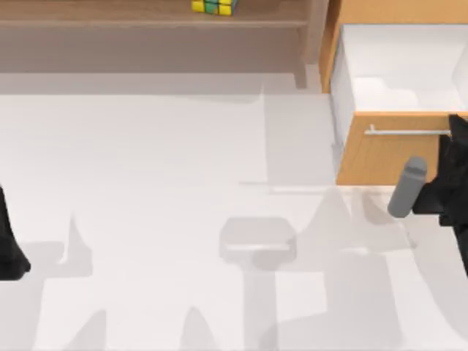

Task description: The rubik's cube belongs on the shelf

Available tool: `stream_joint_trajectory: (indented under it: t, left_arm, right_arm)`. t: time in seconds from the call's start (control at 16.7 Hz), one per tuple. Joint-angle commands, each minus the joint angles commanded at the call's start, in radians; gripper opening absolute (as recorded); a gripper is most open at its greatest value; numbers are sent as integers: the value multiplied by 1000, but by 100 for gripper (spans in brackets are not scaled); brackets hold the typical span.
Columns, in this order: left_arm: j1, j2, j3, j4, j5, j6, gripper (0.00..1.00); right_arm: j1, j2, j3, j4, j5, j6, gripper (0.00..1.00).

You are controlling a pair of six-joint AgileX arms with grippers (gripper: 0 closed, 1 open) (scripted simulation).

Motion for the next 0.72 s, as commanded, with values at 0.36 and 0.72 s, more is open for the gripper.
stream_joint_trajectory:
  t: [0.36, 0.72]
  left_arm:
    - [0, 0, 0, 0, 0, 0, 100]
    - [0, 0, 0, 0, 0, 0, 100]
  right_arm:
    - [0, 0, 0, 0, 0, 0, 0]
    - [1, 2, -1, -3, 0, 3, 0]
